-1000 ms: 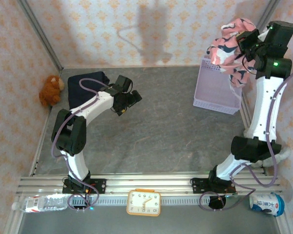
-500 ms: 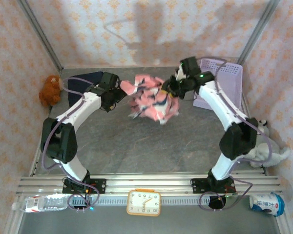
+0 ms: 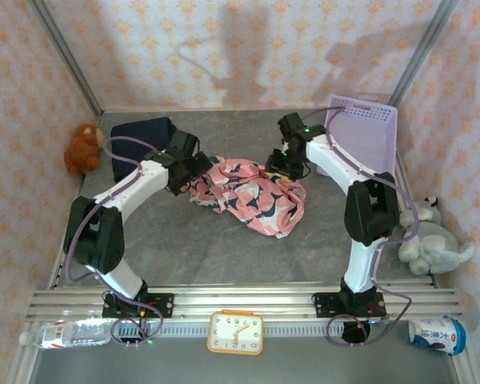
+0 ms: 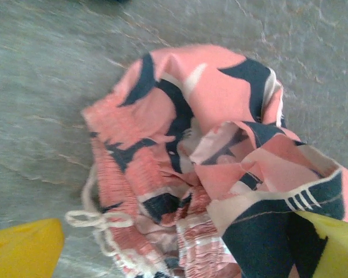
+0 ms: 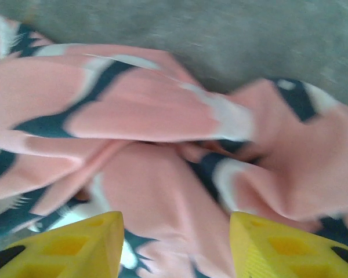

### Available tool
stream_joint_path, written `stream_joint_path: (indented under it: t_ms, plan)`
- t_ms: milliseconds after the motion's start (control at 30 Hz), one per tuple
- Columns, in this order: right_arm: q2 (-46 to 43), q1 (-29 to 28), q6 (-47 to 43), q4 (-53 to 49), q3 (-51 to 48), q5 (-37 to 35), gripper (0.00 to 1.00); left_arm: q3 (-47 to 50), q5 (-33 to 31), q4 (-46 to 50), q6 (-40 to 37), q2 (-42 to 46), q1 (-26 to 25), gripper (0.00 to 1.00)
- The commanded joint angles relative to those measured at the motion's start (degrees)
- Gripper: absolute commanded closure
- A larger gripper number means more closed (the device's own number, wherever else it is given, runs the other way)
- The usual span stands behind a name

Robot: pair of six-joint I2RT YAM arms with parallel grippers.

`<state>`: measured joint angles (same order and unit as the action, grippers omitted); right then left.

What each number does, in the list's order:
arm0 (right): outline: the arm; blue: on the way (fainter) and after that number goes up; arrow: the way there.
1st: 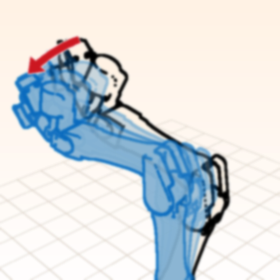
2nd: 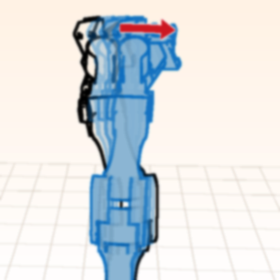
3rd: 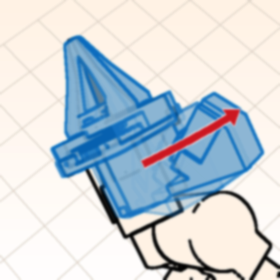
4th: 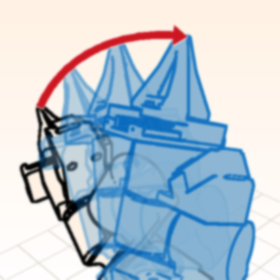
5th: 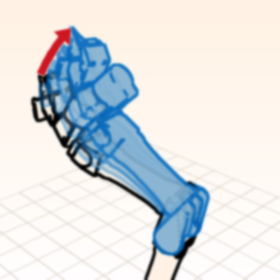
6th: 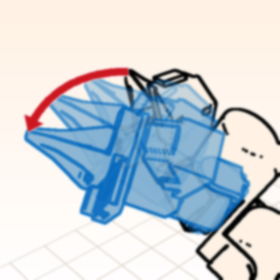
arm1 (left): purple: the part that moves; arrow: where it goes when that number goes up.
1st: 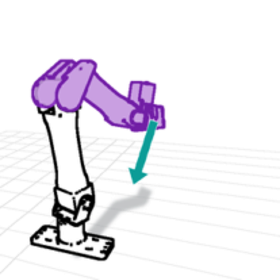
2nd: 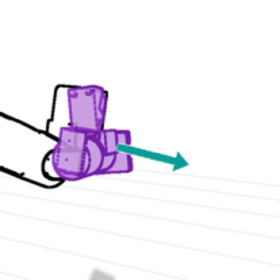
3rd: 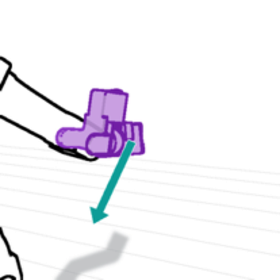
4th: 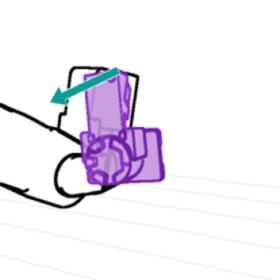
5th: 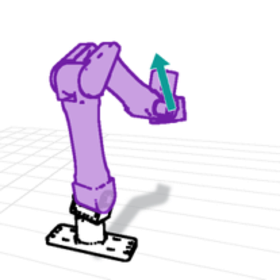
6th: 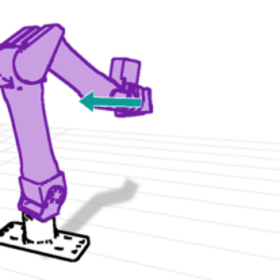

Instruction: Fold and stack the mixed laundry pile

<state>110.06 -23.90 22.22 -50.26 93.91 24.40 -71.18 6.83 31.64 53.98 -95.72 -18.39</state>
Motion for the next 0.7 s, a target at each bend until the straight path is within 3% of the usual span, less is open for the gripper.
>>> stream_joint_path:
  t_ms: [0,67,100,167,200,233,267,367,467,533,667]
  plan:
    - [4.63,-4.63,-2.63,0.80,1.38,-0.13,0.47,-5.83,0.94,-0.82,-1.49,-5.78,-2.05,0.00]
    - [6.53,-5.91,-2.22,1.46,0.51,-0.51,0.45,-8.40,1.95,-0.88,-1.72,-9.16,-2.48,0.05]
    - [7.06,-6.15,-1.72,2.36,-0.63,-0.61,0.42,-9.28,2.51,-1.17,-1.30,-10.56,-2.53,0.17]
    - [7.40,-6.16,-1.05,4.07,-2.66,-1.73,0.40,-10.35,3.27,-1.82,-0.65,-11.75,-2.46,0.48]
    - [7.61,-6.16,-1.34,4.28,-3.30,-2.72,0.40,-10.94,3.53,-1.85,-0.69,-11.85,-2.52,0.68]
    - [7.86,-6.17,-1.64,4.02,-3.34,-3.70,0.43,-11.59,3.69,-1.73,-0.82,-11.70,-2.50,0.90]
    - [8.06,-6.13,-2.20,3.20,-3.25,-5.04,0.52,-12.51,3.48,-0.93,-1.18,-11.31,-2.44,1.00]
    - [6.93,-5.86,-3.33,1.26,-2.85,-10.29,0.96,-15.86,3.38,2.45,-3.38,-9.77,-2.44,1.00]
    - [3.75,-5.37,-5.57,-1.03,-2.27,-15.83,1.00,-18.63,2.96,5.69,-4.70,-6.51,-2.44,1.00]
    - [1.15,-4.98,-8.28,-2.51,-1.44,-15.62,1.00,-19.85,1.95,7.22,-5.32,-3.56,-2.44,1.00]
    - [-4.34,-4.52,-15.33,-6.23,1.90,-1.74,1.00,-22.60,-4.00,11.22,-7.26,3.11,-2.43,1.00]
